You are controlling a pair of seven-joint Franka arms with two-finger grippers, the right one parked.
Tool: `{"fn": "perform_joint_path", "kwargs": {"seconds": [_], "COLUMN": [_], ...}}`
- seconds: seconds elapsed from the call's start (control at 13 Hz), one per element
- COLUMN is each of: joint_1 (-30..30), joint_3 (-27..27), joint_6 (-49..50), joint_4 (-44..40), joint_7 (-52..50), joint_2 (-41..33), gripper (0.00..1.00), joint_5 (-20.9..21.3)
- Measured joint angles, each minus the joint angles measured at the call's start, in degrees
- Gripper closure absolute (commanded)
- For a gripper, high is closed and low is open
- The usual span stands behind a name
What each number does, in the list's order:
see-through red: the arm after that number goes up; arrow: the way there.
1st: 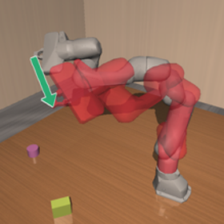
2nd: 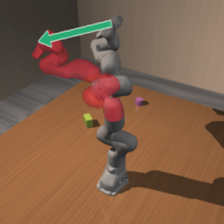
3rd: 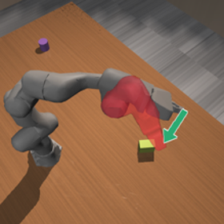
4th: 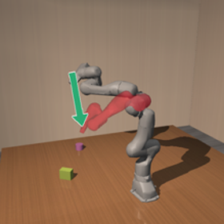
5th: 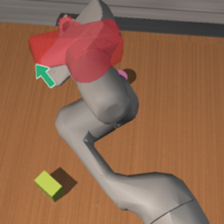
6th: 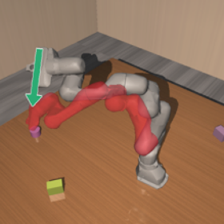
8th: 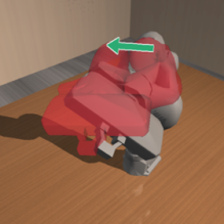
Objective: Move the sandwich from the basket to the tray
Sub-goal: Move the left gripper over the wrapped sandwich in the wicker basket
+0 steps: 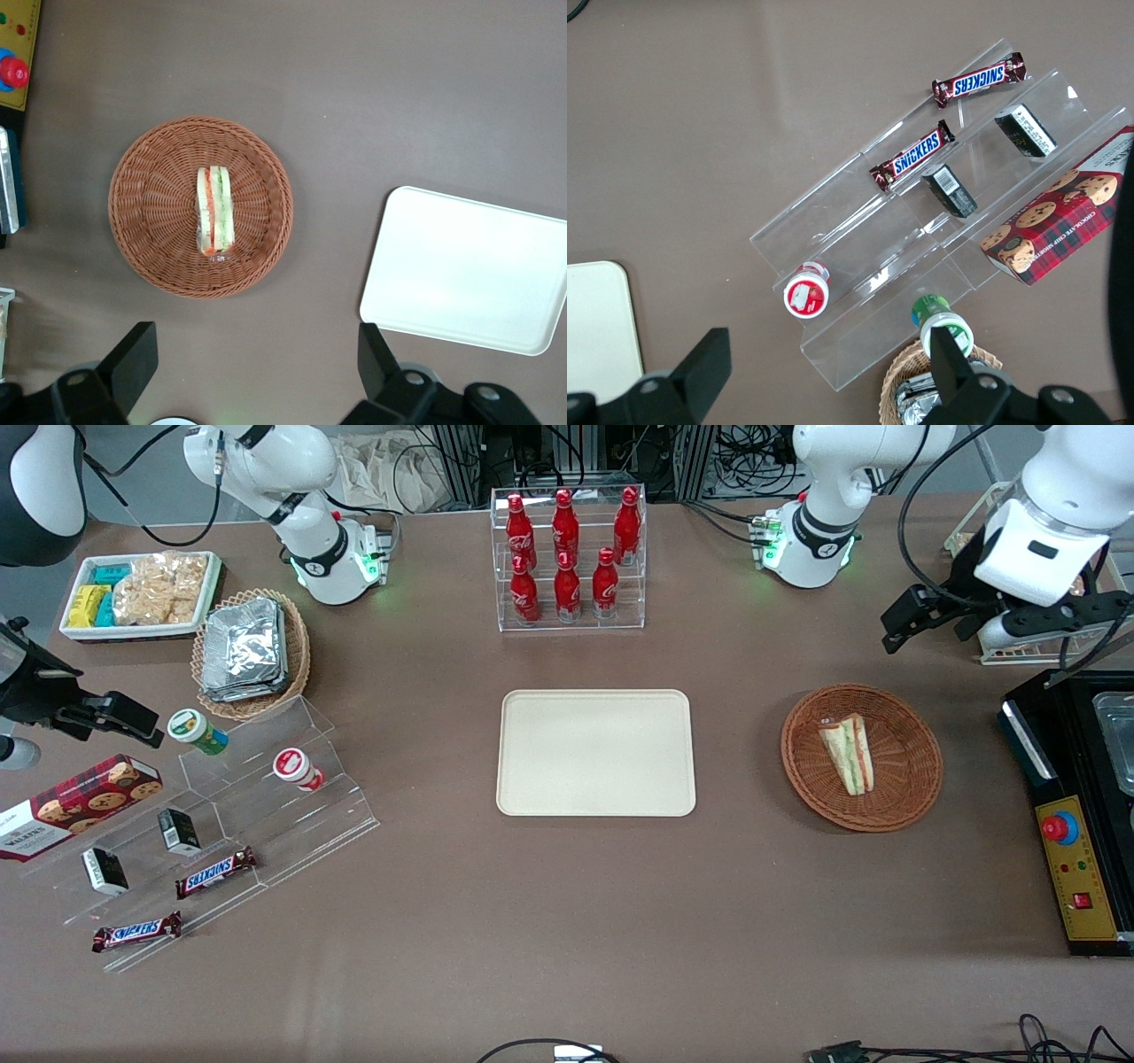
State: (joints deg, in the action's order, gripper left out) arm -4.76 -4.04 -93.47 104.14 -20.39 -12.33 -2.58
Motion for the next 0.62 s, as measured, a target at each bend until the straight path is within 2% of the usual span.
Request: {"fn": "perform_joint_path", "kwargs": {"seconds": [0.38,0.62], "joint_1": [0.05,0.12], "joint_3": [1.04,5.40], "joint_6": [0.92,-7.66], "joint_4": [1.61,12.41], "joint_7": [-0.13,0.01], "joint_2": [0.04,0.20], "gripper": [0.00,0.00], "joint_5": [0.04,0.12]}}
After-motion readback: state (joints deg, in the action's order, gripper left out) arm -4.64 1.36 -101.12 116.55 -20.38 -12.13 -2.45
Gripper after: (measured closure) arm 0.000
